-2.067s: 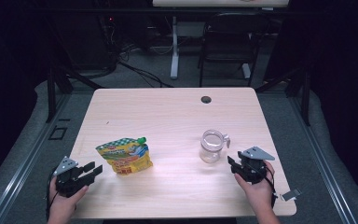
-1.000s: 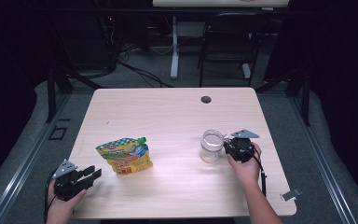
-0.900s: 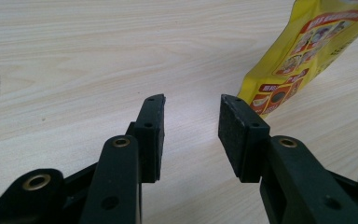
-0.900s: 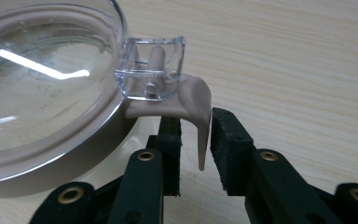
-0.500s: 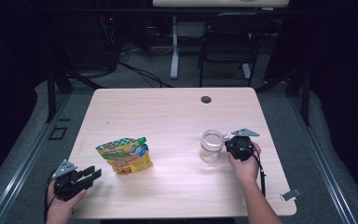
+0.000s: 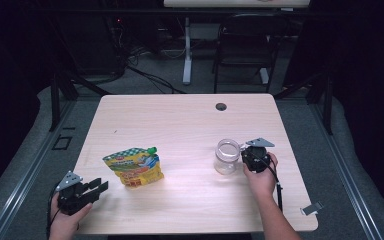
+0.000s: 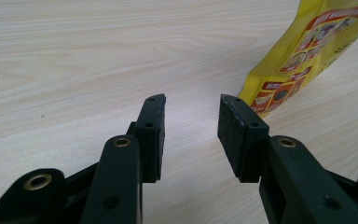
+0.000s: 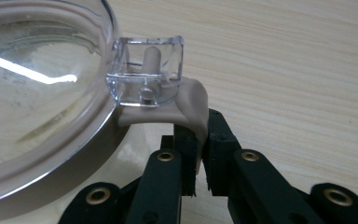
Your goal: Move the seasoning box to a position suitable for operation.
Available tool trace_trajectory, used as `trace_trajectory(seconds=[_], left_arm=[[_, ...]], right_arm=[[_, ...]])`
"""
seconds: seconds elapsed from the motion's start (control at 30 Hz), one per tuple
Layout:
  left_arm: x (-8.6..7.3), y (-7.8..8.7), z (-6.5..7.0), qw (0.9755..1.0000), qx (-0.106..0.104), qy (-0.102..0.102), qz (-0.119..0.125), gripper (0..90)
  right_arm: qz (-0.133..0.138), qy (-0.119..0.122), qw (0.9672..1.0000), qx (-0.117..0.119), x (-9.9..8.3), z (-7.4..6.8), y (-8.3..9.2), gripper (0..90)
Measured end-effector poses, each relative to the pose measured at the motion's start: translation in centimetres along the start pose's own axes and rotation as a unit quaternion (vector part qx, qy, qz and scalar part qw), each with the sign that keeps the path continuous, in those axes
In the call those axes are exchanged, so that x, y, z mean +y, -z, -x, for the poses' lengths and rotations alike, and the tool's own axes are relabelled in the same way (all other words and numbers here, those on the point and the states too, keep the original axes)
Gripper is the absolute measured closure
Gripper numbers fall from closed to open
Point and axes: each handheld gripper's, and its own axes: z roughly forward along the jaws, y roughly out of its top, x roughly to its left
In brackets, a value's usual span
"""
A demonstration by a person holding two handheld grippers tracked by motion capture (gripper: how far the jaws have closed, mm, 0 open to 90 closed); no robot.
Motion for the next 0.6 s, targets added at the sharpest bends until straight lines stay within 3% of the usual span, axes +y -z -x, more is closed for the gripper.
trace_trajectory(seconds=[0.6], left_arm=[[-0.03, 0.07, -0.18, 1.0000, 0.000, -0.002, -0.002, 61.9]], right_arm=[[0.007, -0.011, 0.9996, -0.023, 0.14, -0.51, 0.04, 86.1]])
